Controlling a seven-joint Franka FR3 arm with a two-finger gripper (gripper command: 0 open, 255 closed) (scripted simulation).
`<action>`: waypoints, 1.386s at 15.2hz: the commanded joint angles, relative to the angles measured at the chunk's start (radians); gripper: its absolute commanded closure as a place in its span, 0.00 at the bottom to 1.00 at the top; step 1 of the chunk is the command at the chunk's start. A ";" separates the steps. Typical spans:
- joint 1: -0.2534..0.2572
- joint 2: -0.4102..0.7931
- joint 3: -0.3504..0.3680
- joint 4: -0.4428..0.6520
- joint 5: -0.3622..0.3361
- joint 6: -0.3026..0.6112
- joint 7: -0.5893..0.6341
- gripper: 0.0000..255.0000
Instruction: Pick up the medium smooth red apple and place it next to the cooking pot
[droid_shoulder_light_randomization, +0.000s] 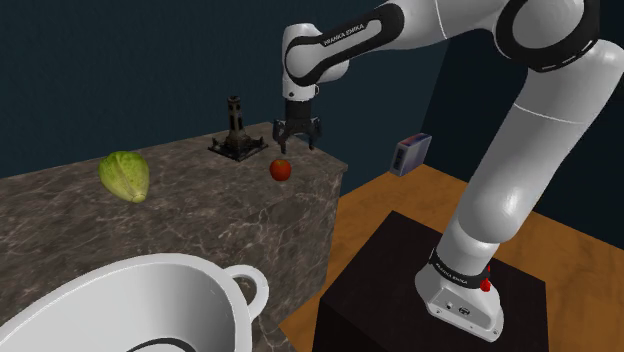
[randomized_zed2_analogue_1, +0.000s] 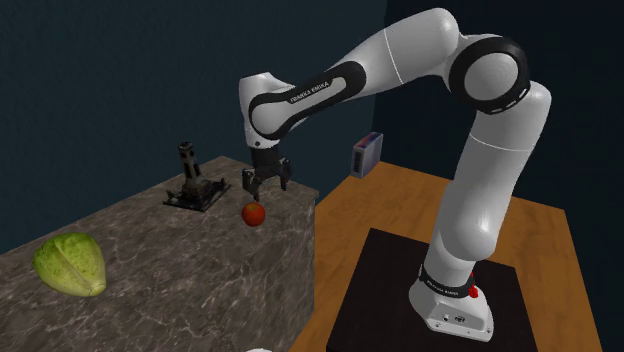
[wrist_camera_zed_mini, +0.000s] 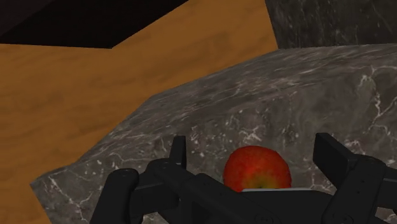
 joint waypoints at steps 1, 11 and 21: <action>0.001 0.089 0.004 0.061 -0.016 0.019 0.041 0.00; 0.012 0.310 -0.005 0.177 -0.053 0.099 0.127 0.00; 0.013 0.323 -0.005 0.159 -0.055 0.131 0.128 0.00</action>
